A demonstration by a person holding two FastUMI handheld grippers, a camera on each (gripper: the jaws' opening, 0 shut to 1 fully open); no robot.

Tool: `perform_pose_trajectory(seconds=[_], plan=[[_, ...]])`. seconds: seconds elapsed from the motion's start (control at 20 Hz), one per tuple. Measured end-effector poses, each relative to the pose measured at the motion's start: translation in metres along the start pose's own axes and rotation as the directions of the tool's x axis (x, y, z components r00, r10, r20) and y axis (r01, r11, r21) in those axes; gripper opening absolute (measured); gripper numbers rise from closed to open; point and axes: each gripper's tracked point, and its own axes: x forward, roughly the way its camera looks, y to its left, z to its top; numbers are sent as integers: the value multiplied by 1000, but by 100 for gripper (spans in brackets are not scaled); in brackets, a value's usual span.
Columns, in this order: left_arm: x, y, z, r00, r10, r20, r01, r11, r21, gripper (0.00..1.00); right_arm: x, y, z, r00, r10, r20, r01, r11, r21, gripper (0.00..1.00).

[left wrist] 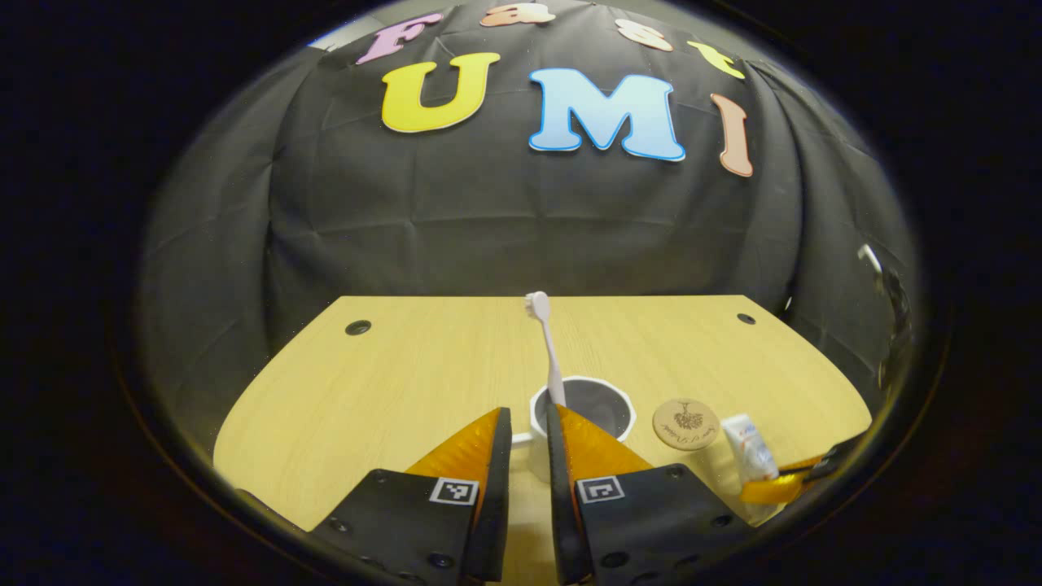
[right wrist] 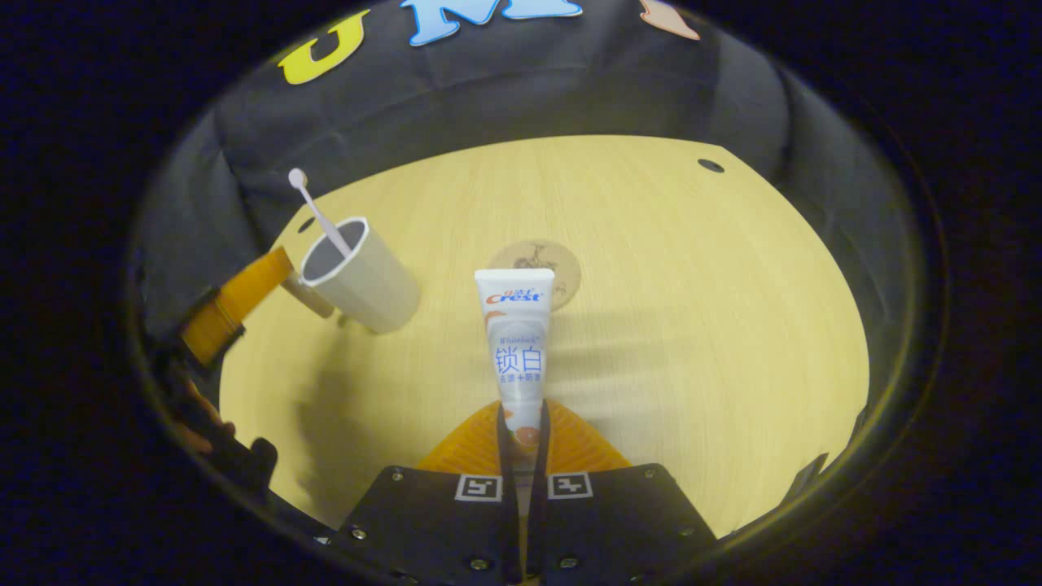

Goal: Put the toothbrush and toothpaste on the desktop into the cup, then pick up the cup and place it on the coaster on the desktop.

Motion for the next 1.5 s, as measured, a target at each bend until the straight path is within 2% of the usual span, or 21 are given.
perform_pose_trajectory(seconds=[0.25, 0.35, 0.5, 0.65, 0.75, 0.85, 0.9, 0.95, 1.05, 1.2, 1.35, 1.5], plan=[[-18, 22, -14, 1000, 5, -21, -5, 1000, 5, 36, 3, 42, 66, 991, 86, 107, -93, 993, 71, 6], [-27, 33, -22, 999, 11, -33, -11, 1000, 12, 24, 7, 60, 88, 984, 116, 136, -129, 987, 94, 6], [-37, 55, -36, 998, 25, -58, -24, 1000, 11, 36, 11, 90, 122, 963, 178, 201, -205, 972, 118, 6], [-49, 81, -52, 995, 52, -84, -52, 999, 4, 36, 14, 119, 147, 936, 238, 258, -278, 952, 132, 6], [-55, 98, -64, 992, 74, -104, -75, 997, -6, 36, 20, 133, 155, 927, 257, 275, -299, 946, 125, 6], [-62, 117, -76, 988, 95, -124, -97, 995, -11, 36, 27, 142, 159, 923, 255, 287, -295, 950, 105, 6], [-64, 123, -79, 986, 104, -133, -106, 994, -11, 30, 31, 145, 160, 922, 253, 294, -291, 952, 94, 6], [-69, 128, -82, 984, 113, -139, -115, 993, -10, 36, 35, 149, 162, 919, 255, 300, -291, 953, 83, 6], [-79, 131, -84, 981, 125, -150, -128, 992, -11, 36, 42, 155, 159, 914, 257, 314, -287, 956, 55, 6], [-84, 134, -85, 977, 132, -165, -137, 990, -20, 36, 47, 160, 155, 902, 246, 356, -253, 967, -27, 6], [-85, 132, -89, 976, 129, -173, -136, 990, -29, 36, 45, 163, 155, 870, 242, 429, -212, 970, -117, 6], [-80, 124, -87, 978, 115, -175, -126, 991, -48, 36, 55, 158, 148, 870, 200, 450, -158, 979, -130, 6]])
